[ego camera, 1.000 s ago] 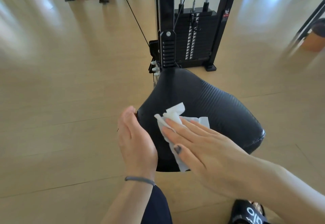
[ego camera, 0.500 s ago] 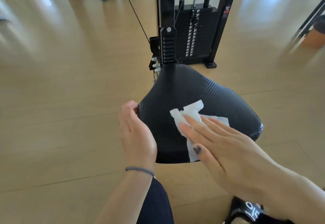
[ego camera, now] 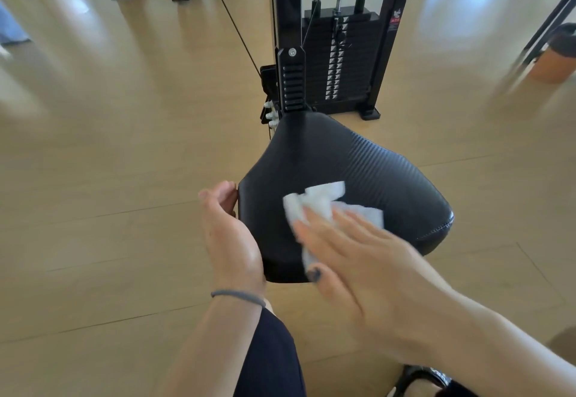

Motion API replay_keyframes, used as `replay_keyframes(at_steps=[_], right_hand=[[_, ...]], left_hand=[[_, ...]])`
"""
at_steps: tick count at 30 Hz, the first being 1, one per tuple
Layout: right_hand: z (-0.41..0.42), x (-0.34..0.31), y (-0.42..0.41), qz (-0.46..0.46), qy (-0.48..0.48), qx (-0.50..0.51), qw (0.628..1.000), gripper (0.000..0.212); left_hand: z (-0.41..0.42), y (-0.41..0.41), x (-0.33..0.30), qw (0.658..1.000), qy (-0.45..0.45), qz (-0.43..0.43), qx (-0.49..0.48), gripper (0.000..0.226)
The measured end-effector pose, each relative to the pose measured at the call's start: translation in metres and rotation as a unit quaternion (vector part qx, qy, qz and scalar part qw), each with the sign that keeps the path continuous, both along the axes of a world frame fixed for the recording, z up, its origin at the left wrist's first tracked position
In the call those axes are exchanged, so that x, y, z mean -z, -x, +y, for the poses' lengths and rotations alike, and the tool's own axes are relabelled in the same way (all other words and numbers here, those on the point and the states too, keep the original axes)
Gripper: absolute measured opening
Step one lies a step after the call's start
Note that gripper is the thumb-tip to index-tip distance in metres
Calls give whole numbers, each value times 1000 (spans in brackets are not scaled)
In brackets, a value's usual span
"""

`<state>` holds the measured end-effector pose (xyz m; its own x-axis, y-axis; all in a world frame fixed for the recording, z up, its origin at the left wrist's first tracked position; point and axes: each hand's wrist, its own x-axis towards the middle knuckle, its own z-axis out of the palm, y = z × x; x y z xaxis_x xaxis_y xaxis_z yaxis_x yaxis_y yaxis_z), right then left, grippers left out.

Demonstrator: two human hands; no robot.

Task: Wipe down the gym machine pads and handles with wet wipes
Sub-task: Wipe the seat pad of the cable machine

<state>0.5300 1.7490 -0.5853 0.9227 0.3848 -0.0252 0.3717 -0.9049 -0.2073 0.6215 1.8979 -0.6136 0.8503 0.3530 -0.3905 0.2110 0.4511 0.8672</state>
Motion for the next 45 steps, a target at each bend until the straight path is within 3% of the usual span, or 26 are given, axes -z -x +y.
replay_keyframes(at_steps=[3,5,7,11,14,16,18,20,22,24,29,33,35,37,41,45], right_hand=[[33,3,-22,28,-14,-104,994,60],[40,2,-54,61,-36,-108,992,55],[40,2,-94,80,-20,-94,992,53],[13,20,-170,65,-15,14,998,61],[-43,28,-184,87,-19,135,987,54],[-66,22,-168,110,-12,198,974,55],[-48,15,-143,65,57,200,976,57],[-8,13,-118,7,57,110,992,52],[26,15,-110,44,-27,-2,999,54],[35,17,-128,95,-53,-41,993,54],[-35,23,-165,68,-10,119,991,53],[-86,13,-71,29,-9,186,982,60],[-70,11,-14,-26,4,165,986,70],[-38,8,15,-25,-32,125,991,66],[33,6,1,-21,-67,6,997,61],[30,10,-8,-26,-58,3,998,57]], left_hand=[[5,2,-3,997,62,29,-23,37],[7,2,-2,991,118,51,-24,33],[6,2,-1,991,115,51,-35,34],[-1,0,-3,997,37,39,-57,34],[-2,2,-3,997,27,65,-40,33],[-2,4,-4,997,23,74,-26,34],[-3,3,-6,997,18,78,-21,35],[-3,2,-8,996,18,86,-25,31],[-3,0,-7,995,26,86,-35,29],[-3,0,-7,996,24,76,-41,29],[-5,6,-9,997,22,76,-26,33],[-4,6,-8,996,19,85,-12,33],[-4,5,-8,996,19,83,-8,34],[-5,4,-9,996,25,80,-14,35],[-3,2,-7,995,66,75,19,33],[-2,3,-6,994,82,73,29,30]])
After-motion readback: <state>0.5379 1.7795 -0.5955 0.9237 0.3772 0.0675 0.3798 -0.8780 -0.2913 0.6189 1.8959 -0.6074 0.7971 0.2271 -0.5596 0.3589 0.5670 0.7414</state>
